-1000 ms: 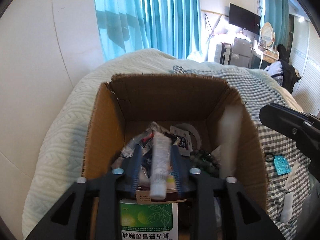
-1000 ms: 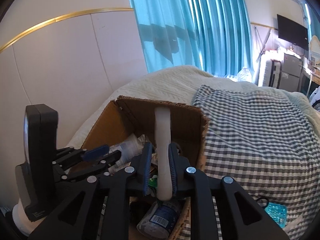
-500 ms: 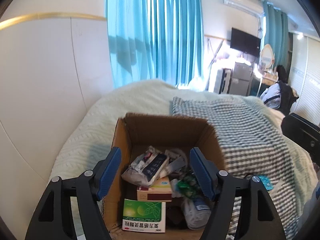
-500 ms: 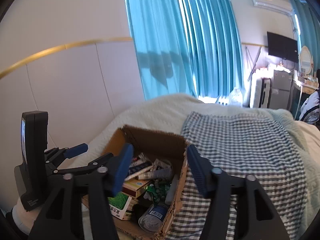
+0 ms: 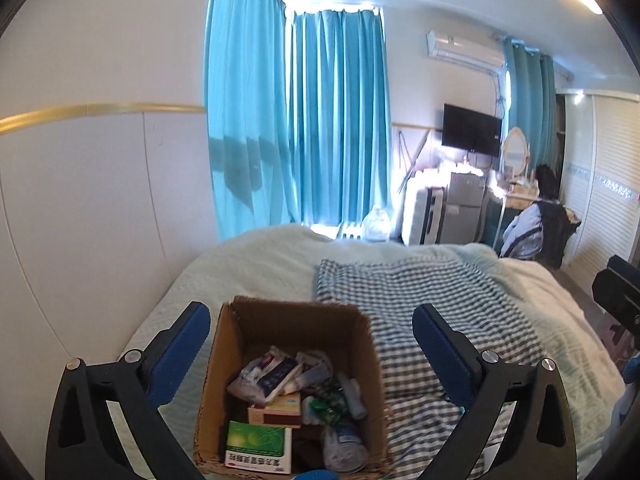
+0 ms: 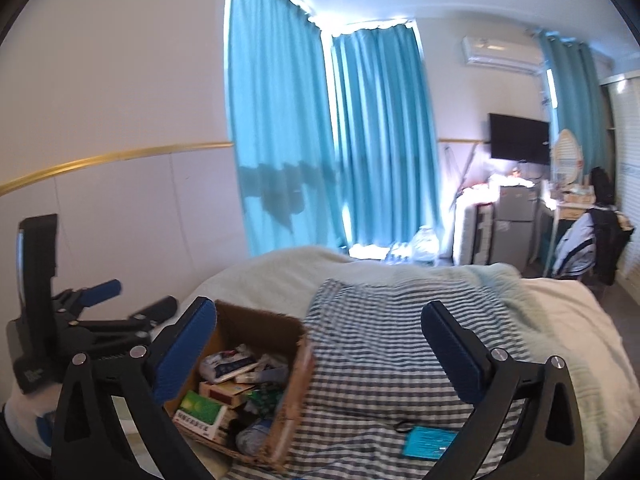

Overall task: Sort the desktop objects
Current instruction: 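Move both grippers back over the remaining items on the bed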

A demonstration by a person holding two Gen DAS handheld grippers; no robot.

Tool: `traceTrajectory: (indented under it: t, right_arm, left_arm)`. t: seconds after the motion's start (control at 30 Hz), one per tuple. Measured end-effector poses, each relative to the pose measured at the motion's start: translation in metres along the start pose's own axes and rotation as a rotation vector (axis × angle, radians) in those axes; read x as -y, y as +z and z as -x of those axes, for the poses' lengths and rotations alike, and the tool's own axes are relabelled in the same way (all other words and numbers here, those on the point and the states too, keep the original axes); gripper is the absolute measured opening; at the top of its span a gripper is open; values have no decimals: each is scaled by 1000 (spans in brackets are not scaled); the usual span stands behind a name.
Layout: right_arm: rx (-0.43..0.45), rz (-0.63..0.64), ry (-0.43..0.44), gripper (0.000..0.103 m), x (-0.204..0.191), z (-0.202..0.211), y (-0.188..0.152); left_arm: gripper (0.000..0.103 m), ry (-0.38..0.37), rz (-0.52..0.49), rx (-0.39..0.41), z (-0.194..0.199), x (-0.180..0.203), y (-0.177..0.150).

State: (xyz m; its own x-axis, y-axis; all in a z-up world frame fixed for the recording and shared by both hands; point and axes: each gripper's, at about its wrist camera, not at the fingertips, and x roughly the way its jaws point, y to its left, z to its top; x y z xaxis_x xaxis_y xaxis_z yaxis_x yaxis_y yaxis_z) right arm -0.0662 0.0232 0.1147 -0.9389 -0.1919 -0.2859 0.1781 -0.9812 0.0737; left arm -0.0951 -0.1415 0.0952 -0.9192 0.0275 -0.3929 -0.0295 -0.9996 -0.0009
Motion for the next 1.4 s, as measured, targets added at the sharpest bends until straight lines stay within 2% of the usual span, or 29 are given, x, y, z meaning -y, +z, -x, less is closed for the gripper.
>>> traceTrajectory:
  t: [0.37, 0.67, 0.87, 1.07, 1.2, 1.4]
  right_arm:
    - [38, -39, -97, 103, 56, 48, 6]
    - [14, -123, -173, 103, 114, 76, -7]
    - [4, -92, -219, 103, 138, 89, -13]
    - [-37, -107, -240, 103, 161, 85, -34]
    - [-86, -100, -243, 103, 175, 74, -52]
    - [-143, -80, -242, 103, 191, 57, -77]
  left_arm:
    - [103, -49, 3, 52, 20, 52, 7]
    - [103, -114, -7, 1, 18, 107, -6]
    - [103, -150, -24, -18, 16, 141, -13]
    - [103, -176, -28, -93, -1, 167, -42]
    - [103, -181, -46, -186, -16, 186, -76]
    - [103, -170, -81, -245, -33, 205, -107]
